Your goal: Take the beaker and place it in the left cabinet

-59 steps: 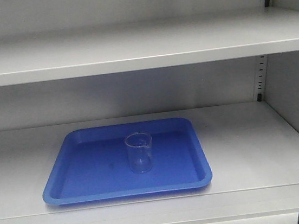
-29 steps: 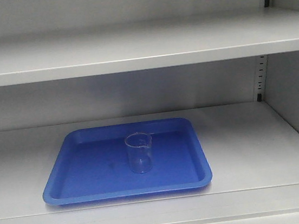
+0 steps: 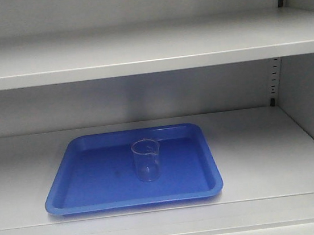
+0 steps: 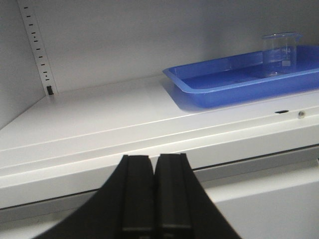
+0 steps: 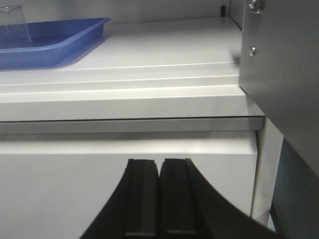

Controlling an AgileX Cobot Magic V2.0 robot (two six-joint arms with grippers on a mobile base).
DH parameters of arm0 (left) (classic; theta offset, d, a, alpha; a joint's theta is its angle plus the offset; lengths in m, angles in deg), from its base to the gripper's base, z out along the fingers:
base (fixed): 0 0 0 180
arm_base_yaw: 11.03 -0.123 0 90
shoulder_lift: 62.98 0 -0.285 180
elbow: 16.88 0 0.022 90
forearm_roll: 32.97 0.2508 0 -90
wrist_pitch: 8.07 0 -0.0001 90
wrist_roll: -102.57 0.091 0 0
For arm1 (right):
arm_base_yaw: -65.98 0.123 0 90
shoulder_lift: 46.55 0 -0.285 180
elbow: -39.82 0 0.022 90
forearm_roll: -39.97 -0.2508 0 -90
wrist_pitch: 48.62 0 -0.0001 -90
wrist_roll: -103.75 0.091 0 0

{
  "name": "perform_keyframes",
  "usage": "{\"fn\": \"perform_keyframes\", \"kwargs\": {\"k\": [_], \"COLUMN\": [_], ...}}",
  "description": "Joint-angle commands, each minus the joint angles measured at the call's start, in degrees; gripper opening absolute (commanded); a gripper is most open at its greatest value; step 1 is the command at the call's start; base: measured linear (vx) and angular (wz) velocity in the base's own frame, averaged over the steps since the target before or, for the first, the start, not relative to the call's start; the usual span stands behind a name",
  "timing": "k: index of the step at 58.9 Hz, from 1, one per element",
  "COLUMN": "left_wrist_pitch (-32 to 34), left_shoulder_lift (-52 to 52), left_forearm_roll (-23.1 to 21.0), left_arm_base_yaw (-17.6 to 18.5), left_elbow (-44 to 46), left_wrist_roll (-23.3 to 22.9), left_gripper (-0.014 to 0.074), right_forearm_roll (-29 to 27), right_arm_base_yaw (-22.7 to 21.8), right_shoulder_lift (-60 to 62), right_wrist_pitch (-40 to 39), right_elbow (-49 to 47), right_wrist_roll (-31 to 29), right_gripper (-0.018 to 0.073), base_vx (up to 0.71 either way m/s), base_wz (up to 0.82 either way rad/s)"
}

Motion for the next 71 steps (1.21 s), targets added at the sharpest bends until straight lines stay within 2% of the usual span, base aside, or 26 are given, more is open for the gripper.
{"fn": "perform_keyframes", "kwargs": {"k": [1,7,71], "left_wrist_pitch": [4.28,4.28,4.28], "left_shoulder_lift": [-1.06,-1.06,-1.06], "left_forearm_roll": [-0.18,-0.18,-0.18], "left_arm_base_yaw": [0.03,0.03,0.03], "left_elbow": [-0.90,-0.90,-0.90], "left_wrist_roll": [-0.15,-0.15,-0.15], "left_gripper": [0.0001,0.0001,0.0001], "right_forearm_roll": [0.53,0.51,0.51], "right_arm_base_yaw": [-2.15,-3.22,-3.23], "right_shoulder_lift": [0.85,0.85,0.85], "right_wrist_pitch": [-4.62,-4.55,-4.31], "right_elbow": [0.43,0.43,0.43], "right_wrist_roll": [0.28,0.28,0.17], "right_gripper": [-0.0006,-0.0006,-0.0006], "base_vx": [0.00,0.00,0.00], "base_wz": [0.00,0.00,0.00]}}
